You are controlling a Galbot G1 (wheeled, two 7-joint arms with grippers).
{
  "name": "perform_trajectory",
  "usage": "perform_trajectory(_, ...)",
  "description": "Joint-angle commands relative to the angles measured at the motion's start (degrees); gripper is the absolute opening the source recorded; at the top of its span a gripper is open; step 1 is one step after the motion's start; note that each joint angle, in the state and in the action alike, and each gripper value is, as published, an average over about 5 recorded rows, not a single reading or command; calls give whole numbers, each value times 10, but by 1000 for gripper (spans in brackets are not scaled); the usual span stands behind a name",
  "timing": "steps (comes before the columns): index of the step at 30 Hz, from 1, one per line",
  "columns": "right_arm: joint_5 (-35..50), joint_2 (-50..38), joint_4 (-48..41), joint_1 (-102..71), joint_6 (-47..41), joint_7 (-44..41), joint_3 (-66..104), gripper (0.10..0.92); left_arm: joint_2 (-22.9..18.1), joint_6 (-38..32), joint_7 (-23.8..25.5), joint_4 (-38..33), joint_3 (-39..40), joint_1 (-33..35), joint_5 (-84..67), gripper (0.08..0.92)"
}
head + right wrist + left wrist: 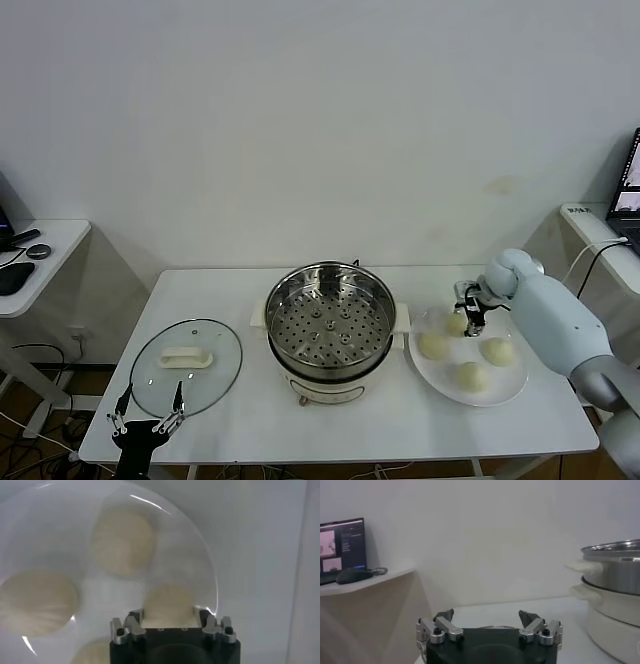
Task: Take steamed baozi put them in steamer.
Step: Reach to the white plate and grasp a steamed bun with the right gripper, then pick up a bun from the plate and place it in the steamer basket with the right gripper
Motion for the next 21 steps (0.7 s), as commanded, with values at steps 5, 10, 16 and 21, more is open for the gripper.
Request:
perform_trajectory(5,27,-22,32,11,-11,-8,-25,538,1,1,1,-1,0,1,0,823)
perform_trajectory(10,103,-67,107,45,-35,-25,-77,539,1,2,0,1,2,0,-3,823)
perform_trajectory(16,230,-126,203,151,-50,-46,-154,543,7,2,0,3,1,-2,-15,823)
perform_trajectory(21,344,-110,229,297,-24,-58,-246,543,12,2,-1,7,-1,-6,-22,823)
